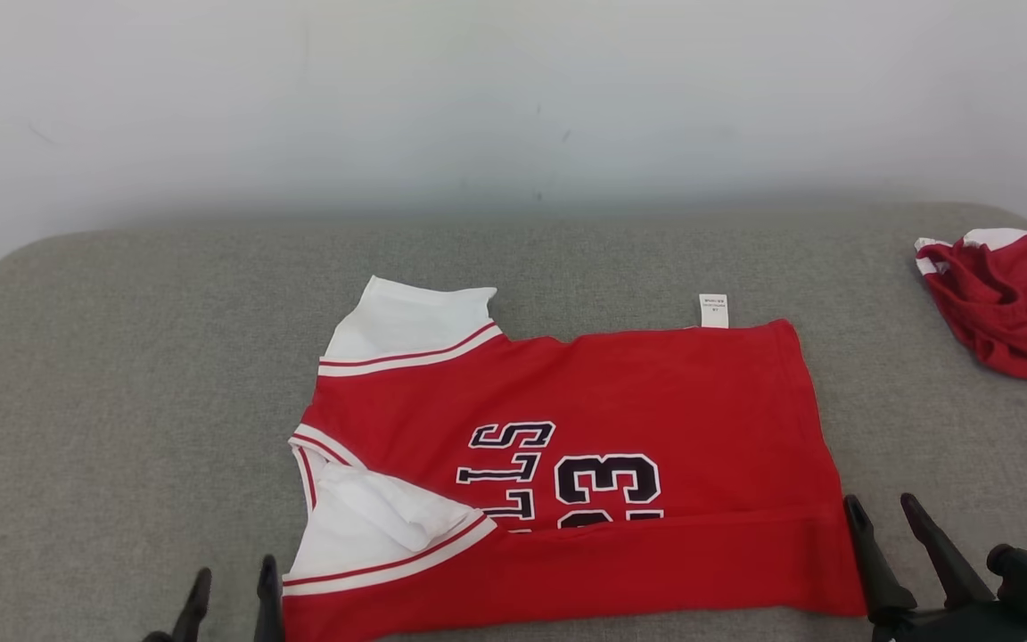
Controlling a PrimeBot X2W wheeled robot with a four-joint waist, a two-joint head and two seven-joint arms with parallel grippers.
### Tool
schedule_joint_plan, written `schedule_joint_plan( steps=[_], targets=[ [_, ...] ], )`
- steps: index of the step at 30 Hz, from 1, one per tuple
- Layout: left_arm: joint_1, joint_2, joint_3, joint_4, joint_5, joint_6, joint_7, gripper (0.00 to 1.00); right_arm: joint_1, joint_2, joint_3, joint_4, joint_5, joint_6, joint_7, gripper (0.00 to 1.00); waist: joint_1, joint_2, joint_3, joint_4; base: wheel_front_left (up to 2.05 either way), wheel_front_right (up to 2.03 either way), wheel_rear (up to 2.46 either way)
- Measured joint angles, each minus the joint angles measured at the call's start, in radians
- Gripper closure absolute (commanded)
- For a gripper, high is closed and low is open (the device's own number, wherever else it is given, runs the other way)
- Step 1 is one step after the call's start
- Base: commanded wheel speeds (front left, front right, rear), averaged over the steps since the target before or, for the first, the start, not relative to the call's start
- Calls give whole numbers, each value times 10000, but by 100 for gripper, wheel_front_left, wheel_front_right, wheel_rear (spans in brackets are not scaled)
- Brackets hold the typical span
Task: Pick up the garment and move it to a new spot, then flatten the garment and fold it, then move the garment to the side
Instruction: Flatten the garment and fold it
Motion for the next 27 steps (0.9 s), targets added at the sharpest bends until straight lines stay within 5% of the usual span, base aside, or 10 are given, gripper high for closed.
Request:
schedule_joint_plan(
  steps=[12, 27],
  targets=[
    [143, -370, 1695, -1710, 2309, -36, 0, 0, 30, 1221, -1156, -1310, -2128, 0, -161, 0, 0, 0, -335, -96, 0, 0, 0],
    [573, -353, 2301, -1887, 3812, -278, 0, 0, 271, 2115, -1605, -2033, -3756, 0, -288, 0, 0, 0, -518, -342, 0, 0, 0]
  ],
)
